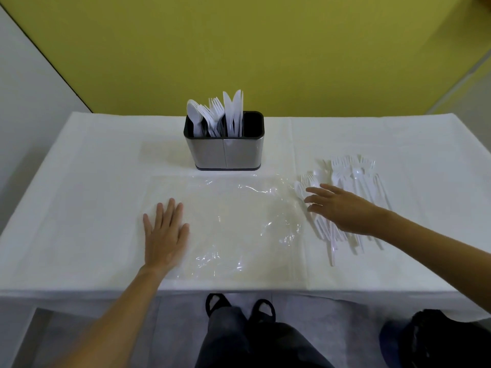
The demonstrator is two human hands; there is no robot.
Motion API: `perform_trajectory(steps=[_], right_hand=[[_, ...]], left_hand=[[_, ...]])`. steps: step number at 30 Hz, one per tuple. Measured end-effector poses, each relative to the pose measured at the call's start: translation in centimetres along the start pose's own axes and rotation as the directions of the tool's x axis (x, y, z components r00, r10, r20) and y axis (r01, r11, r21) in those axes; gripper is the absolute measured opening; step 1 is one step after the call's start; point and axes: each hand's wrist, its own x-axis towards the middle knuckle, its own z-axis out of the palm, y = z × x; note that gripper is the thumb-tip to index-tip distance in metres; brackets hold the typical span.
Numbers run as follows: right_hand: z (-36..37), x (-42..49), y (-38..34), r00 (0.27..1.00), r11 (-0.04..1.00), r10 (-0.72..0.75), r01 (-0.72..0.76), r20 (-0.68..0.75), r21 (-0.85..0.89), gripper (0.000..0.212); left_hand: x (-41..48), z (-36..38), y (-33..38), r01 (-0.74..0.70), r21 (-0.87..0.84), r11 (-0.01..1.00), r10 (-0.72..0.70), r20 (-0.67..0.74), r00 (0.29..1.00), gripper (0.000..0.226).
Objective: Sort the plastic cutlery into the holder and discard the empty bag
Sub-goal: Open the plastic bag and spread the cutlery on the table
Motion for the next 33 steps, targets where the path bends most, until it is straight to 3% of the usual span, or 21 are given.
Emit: perform_trajectory(steps=[2, 4, 7, 10, 18, 24, 28, 33], right_hand=[[-0.3, 0.2, -1.7, 0.973, 0.934, 0.228, -0.231, 0.04, 0.272, 0.044], [-0.1, 0.6, -3.4, 0.882, 0.742, 0.448, -0.458, 0.146, 0.489, 0.035], [0.9, 1.5, -5.4, 0.78, 0.484, 0.607, -0.516, 0.154, 0.707, 0.027], [1.9, 2.7, -6.7, 0.721, 0.328, 0.665, -0.518, 0.196, 0.79, 0.032], [2.9, 5.3, -7.7, 0.605, 0.213, 0.728, -0.647, 0.323, 0.732, 0.063], [2.8, 6.4, -8.2, 0.542, 0.073, 0.745, -0.646, 0.389, 0.76, 0.079], [2.9, 7.2, -7.8, 0.491, 0.032, 0.747, -0.701, 0.449, 0.712, 0.072], [2.9, 7.2, -7.4, 0.509, 0.076, 0.689, -0.758, 0.515, 0.647, 0.033]], left_hand=[[-0.2, -0.4, 0.9, 0.037, -0.002, 0.999, -0.037, -0.068, 0.997, 0.069], [-0.6, -0.8, 2.4, 0.071, -0.053, 0.996, -0.078, -0.135, 0.988, 0.068], [-1.5, -0.7, 5.0, 0.003, -0.141, 0.99, -0.025, -0.15, 0.988, 0.067], [-2.7, 0.1, 6.9, -0.106, -0.138, 0.985, 0.092, -0.106, 0.99, 0.066], [-4.1, 2.3, 6.8, -0.05, -0.016, 0.999, 0.05, 0.007, 0.999, 0.08], [-4.1, 2.3, 6.9, -0.051, -0.003, 0.999, 0.051, 0.014, 0.999, 0.083], [-4.0, 2.3, 6.8, -0.056, 0.002, 0.998, 0.056, 0.006, 0.998, 0.083], [-4.0, 2.4, 6.8, -0.058, 0.011, 0.998, 0.058, 0.006, 0.998, 0.083]])
